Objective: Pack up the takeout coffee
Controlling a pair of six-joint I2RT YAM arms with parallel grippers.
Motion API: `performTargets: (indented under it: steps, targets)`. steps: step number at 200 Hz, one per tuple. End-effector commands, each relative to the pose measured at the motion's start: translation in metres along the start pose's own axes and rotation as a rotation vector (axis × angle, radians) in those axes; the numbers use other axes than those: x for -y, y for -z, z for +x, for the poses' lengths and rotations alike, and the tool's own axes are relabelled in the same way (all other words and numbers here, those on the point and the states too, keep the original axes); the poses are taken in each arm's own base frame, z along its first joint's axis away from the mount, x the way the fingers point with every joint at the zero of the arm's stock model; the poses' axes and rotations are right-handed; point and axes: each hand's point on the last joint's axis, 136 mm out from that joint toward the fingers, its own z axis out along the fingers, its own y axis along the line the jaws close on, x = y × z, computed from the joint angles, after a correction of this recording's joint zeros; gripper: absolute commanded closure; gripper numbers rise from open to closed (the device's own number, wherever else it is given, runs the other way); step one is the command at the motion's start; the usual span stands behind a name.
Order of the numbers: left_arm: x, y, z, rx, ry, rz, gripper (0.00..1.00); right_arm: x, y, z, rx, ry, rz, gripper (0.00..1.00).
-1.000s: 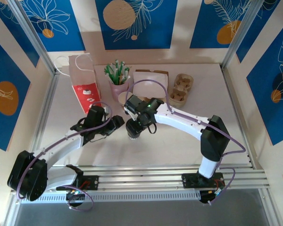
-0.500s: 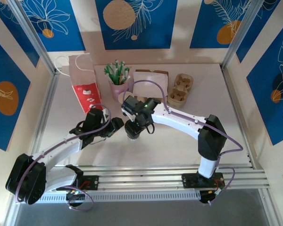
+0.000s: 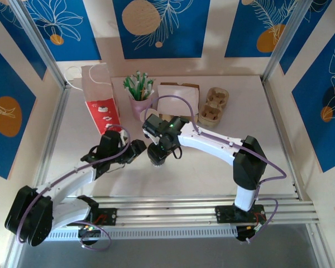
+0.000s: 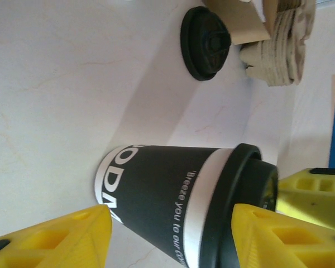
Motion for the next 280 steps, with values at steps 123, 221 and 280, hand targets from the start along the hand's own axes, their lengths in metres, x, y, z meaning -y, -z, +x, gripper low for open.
performTargets:
  steps: [123,221,280]
  targets:
    - [-0.029,-0.016,0.021,-0.079,0.018,-0.027,0.59,-0.010,-0.016,0.015,-0.090,0.027,-0.030,0.29]
    - [-0.077,-0.009,0.045,-0.139,0.002,-0.189,0.75,-0.009,-0.027,0.026,-0.111,-0.004,-0.064,0.29]
    - [-0.039,0.000,0.021,-0.104,-0.066,-0.177,0.44,-0.007,-0.006,0.011,-0.057,-0.021,-0.082,0.29]
